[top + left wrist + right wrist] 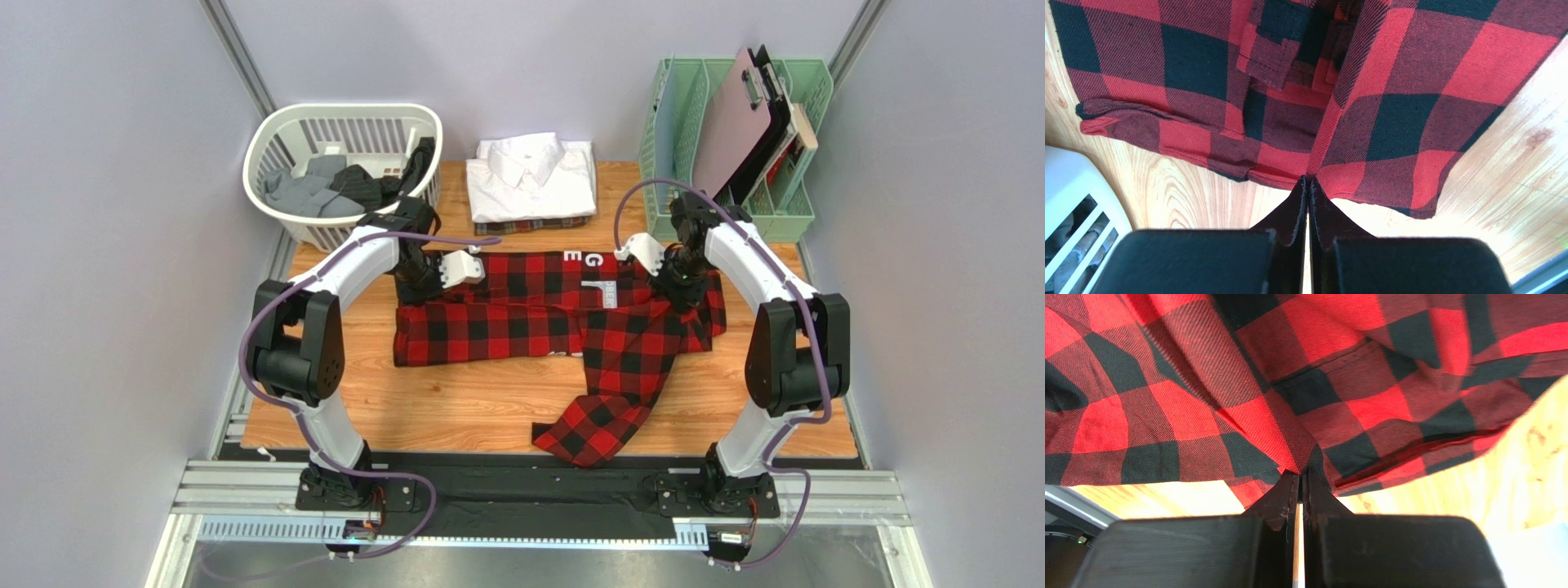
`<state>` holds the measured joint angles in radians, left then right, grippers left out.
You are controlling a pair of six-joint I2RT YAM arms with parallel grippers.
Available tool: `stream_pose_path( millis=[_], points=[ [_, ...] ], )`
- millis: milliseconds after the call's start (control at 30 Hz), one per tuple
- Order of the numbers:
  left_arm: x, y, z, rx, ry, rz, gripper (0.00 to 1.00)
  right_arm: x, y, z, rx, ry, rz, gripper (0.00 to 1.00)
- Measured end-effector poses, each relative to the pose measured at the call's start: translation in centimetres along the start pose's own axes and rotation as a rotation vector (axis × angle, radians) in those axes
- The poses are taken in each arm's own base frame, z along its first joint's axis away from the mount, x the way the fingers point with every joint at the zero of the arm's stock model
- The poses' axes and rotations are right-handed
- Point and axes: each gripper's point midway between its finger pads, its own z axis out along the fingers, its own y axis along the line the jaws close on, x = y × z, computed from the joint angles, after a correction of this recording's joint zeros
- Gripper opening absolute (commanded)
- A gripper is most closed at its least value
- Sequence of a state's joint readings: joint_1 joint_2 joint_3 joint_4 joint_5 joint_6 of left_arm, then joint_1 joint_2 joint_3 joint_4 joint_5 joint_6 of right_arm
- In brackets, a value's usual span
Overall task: Fold and stack the long sleeve shirts
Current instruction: Fold the shirt
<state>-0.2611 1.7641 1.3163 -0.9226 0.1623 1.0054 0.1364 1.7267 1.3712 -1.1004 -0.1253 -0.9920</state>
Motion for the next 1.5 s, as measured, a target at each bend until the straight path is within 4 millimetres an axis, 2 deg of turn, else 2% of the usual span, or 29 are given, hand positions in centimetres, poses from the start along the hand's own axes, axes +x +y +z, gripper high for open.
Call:
stream_pose_path(
  millis=[267,433,533,667,800,900,1000,1100,1133,1200,1233,1433,1500],
  points=[
    [0.1,-0.1,0.6,0.017,0.003,0.002,0.0,0.8,2.0,1.5,-0.061,0.035,-0.006,0.0],
    [0.3,-1.4,0.7,0.065,-0.004,0.02,0.0,2.1,3.8,2.1,-0.108,0.064,-0.015,0.0],
    [0.7,-2.9,0.1,0.084,-0.011,0.029,0.0,3.1,5.2,1.6,-0.12,0.071,-0.031,0.0],
    [1.1,-4.5,-1.6,0.078,-0.028,0.049,0.0,3.8,6.4,-0.1,-0.106,0.059,-0.053,0.0],
    [0.9,-4.6,-2.7,0.054,-0.045,0.059,0.0,3.7,6.5,-0.7,-0.091,0.046,-0.061,0.0],
    [0.9,-4.4,-2.4,0.057,-0.04,0.052,0.0,3.5,6.2,-0.5,-0.1,0.05,-0.054,0.0],
    [0.8,-3.3,-1.6,0.055,-0.019,0.043,0.0,2.6,4.9,0.0,-0.103,0.054,-0.038,0.01],
    [0.8,-2.0,-0.3,0.052,0.001,0.035,0.0,1.8,3.5,1.0,-0.1,0.06,-0.017,0.08],
    [0.9,-1.8,0.1,0.054,0.007,0.032,0.0,1.7,3.1,1.4,-0.102,0.066,-0.008,0.16],
    [1.1,-1.6,0.9,0.061,0.019,0.021,0.09,1.5,2.7,2.1,-0.107,0.078,0.009,0.25],
    [1.3,-1.6,1.2,0.065,0.024,0.014,0.16,1.6,2.6,2.5,-0.111,0.085,0.016,0.33],
    [1.9,-1.2,1.4,0.063,0.008,-0.057,0.41,2.3,2.6,3.2,-0.127,0.11,0.071,0.44],
    [2.0,-1.1,1.2,0.062,-0.011,-0.097,0.43,2.8,2.5,2.9,-0.13,0.103,0.117,0.47]
  ],
)
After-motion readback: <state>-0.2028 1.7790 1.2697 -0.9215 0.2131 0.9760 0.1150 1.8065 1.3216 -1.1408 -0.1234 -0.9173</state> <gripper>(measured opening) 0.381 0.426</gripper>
